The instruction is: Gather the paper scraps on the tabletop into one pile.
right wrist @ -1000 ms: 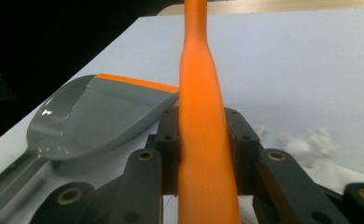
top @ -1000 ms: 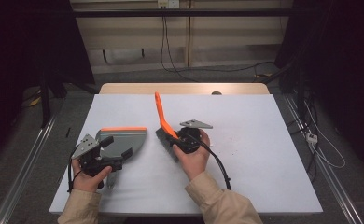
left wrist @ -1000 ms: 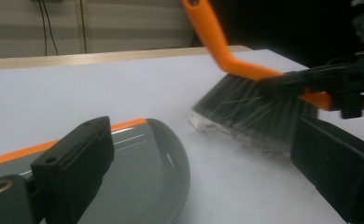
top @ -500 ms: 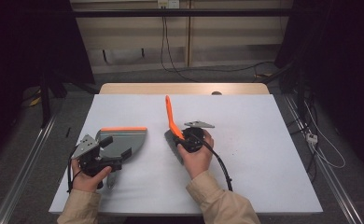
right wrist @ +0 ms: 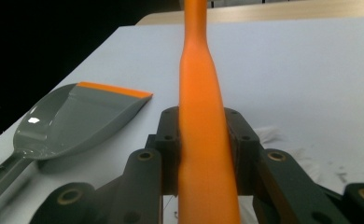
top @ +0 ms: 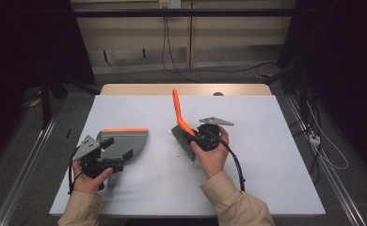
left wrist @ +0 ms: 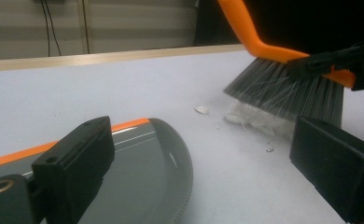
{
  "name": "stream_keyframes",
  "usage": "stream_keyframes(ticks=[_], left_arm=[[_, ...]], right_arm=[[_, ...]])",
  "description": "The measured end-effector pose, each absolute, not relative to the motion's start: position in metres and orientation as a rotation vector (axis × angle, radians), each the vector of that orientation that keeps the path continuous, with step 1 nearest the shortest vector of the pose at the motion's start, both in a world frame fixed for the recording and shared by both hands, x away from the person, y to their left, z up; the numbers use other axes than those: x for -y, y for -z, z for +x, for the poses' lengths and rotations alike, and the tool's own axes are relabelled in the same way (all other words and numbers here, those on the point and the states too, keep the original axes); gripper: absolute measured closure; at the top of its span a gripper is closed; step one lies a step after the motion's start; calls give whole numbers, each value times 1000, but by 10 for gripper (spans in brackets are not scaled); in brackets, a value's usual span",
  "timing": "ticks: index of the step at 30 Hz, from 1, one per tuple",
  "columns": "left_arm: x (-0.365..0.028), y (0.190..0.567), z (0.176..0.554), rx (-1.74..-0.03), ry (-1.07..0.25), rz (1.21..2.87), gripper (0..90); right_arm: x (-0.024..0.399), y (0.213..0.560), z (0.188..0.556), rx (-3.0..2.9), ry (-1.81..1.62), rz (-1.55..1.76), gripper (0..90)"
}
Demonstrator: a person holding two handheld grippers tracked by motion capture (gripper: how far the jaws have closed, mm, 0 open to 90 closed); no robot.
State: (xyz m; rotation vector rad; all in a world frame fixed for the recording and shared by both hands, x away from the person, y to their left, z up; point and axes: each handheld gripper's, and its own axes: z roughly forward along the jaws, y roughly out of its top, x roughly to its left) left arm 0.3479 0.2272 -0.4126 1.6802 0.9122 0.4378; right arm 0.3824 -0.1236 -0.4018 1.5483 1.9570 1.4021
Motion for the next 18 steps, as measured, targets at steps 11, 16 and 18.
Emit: stream_keyframes(ticks=[11,16,18], left_arm=[[-226,414,348,-910,-438,1698,62],[-226,414,348,-911,-439,1697,61],[-226,414,348,-915,-439,1697,62]], right_arm=[[176,382,387,-1872,-1421,1506,715],[197,392,391,-1867,-1338,1496,714],[201,399,392,-1876,-1285,1485,714]])
